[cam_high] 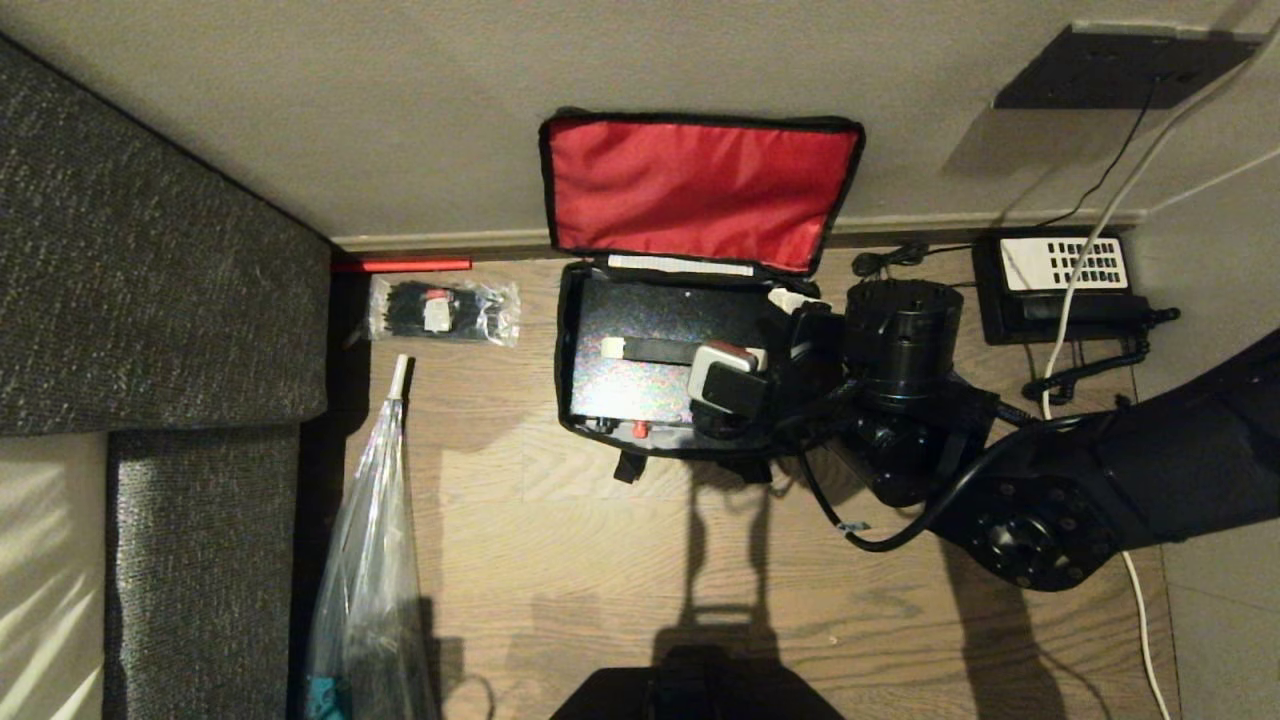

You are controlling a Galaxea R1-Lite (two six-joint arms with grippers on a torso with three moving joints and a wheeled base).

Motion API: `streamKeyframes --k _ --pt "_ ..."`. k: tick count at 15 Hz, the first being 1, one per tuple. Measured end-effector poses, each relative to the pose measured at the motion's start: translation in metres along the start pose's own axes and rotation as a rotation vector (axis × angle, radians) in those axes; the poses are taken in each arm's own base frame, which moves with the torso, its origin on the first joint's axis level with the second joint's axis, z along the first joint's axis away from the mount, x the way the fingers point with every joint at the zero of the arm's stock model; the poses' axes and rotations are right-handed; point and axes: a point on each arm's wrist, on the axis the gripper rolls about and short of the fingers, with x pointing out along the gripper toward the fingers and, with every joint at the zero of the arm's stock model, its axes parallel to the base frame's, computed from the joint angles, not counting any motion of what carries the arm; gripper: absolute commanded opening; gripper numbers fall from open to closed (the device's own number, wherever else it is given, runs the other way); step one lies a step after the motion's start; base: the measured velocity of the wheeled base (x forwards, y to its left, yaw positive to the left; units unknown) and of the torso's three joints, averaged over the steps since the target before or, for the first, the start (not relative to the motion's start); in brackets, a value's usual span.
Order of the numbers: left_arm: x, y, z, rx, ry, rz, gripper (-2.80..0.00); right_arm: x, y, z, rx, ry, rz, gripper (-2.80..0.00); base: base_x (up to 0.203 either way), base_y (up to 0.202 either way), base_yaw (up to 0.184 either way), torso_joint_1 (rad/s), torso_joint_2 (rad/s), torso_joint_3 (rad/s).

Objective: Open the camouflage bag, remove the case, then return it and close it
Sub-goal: Grip the handle

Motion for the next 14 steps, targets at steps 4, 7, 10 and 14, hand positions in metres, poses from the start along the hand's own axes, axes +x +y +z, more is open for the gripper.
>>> streamKeyframes --k 4,7,10,14 --pt "0.000 0.000 0.000 0.000 0.000 0.000 -2.80 0.015 0.017 0.013 -0.061 0.028 -0.130 0.00 0.000 0.000 0.000 0.000 0.00 0.000" --pt "0.000 0.000 0.000 0.000 0.000 0.000 -2.80 0.025 0.031 0.029 0.007 0.111 -0.224 0.00 0.000 0.000 0.000 0.000 0.00 0.000" --pt "0.000 0.000 0.000 0.000 0.000 0.000 -2.80 0.033 0.042 0.045 0.020 0.102 -0.261 0.00 0.000 0.000 0.000 0.000 0.00 0.000" --pt "0.000 0.000 0.000 -0.001 0.000 0.000 -2.80 0.038 0.069 0.050 0.028 0.195 -0.270 0.00 0.000 0.000 0.000 0.000 0.00 0.000"
